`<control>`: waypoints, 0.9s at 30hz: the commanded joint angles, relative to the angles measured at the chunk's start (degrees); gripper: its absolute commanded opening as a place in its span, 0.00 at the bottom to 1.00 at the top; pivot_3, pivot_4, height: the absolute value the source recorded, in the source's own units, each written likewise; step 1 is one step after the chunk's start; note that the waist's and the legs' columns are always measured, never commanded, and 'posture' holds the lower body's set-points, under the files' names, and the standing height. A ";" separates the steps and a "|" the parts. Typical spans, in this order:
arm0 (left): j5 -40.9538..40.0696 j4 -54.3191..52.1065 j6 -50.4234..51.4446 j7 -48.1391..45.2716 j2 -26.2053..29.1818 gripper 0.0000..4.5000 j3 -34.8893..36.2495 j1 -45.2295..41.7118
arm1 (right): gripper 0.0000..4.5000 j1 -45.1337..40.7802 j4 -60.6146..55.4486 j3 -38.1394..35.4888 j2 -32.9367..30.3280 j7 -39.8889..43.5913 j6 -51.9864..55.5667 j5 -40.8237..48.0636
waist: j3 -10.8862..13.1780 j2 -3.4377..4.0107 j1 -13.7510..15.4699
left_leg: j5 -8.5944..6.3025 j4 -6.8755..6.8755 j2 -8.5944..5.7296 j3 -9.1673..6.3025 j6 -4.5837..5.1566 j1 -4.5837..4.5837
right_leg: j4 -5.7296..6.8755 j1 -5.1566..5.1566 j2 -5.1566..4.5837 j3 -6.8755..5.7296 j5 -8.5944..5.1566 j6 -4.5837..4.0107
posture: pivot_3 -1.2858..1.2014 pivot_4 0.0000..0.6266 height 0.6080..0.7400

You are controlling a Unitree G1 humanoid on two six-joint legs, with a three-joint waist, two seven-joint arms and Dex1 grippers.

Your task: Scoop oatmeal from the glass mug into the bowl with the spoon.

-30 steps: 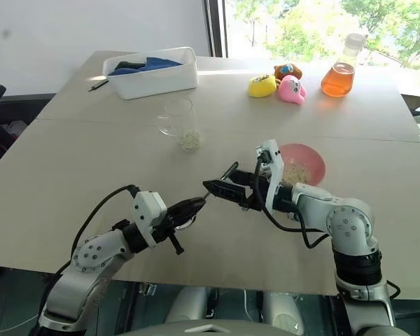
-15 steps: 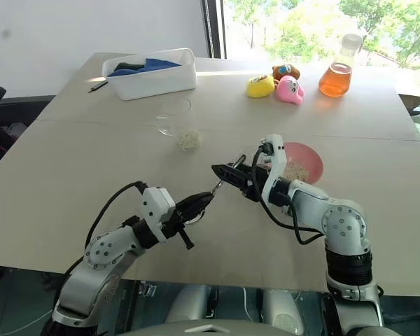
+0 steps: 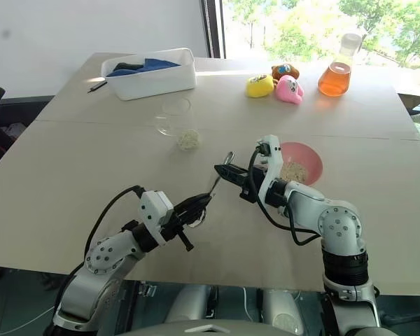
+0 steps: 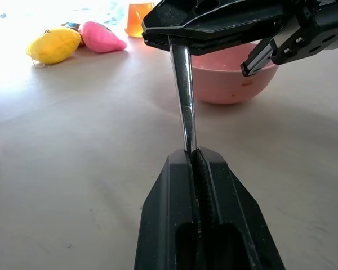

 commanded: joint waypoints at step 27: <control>16.82 56.37 -22.93 20.30 1.77 0.79 13.73 -35.78 | 0.00 -0.12 -1.32 -1.73 2.31 -3.37 -6.13 -2.79 | 0.11 -0.16 0.18 | 0.01 0.05 -0.02 0.05 0.00 -0.28 | -0.03 -0.22 0.13 -0.03 0.01 0.02 | 0.52 0.24 1.00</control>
